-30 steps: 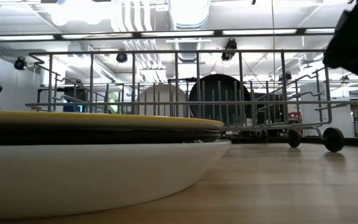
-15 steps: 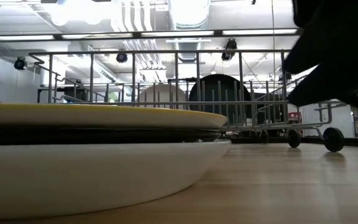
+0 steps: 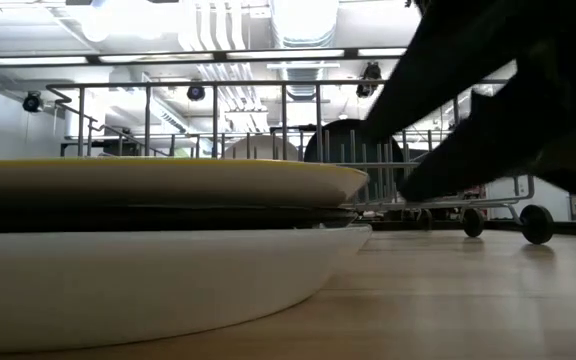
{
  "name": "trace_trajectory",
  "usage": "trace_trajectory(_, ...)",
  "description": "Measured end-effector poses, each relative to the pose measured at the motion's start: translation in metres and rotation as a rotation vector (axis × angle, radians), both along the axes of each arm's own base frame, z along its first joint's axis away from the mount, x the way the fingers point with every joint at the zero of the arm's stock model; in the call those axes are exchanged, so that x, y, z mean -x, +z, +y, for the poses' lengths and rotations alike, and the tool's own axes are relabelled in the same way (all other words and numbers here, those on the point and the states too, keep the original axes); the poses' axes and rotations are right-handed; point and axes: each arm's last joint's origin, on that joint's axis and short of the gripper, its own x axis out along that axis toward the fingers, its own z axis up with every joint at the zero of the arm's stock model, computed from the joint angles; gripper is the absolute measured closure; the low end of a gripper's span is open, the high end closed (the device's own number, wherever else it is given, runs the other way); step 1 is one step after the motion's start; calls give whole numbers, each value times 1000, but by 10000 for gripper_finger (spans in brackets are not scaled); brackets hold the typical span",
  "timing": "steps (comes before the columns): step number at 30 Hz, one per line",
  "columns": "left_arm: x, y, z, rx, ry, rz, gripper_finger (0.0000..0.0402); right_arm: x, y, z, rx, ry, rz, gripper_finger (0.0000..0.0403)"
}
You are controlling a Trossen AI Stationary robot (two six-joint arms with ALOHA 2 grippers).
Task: Sort dishes
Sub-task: Put the yellow plate into the dish rack
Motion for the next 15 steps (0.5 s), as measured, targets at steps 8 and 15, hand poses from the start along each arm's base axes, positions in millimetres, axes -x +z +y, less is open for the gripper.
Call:
trace_trajectory(8, 0, -4, 1, 14, -4, -18, 286, -9, -1, -7, 53, -18, 46, 191)
trace_trajectory(15, 0, -5, 1, 13, -9, -30, 286, -15, -1, -16, 64, -44, 47, 174)
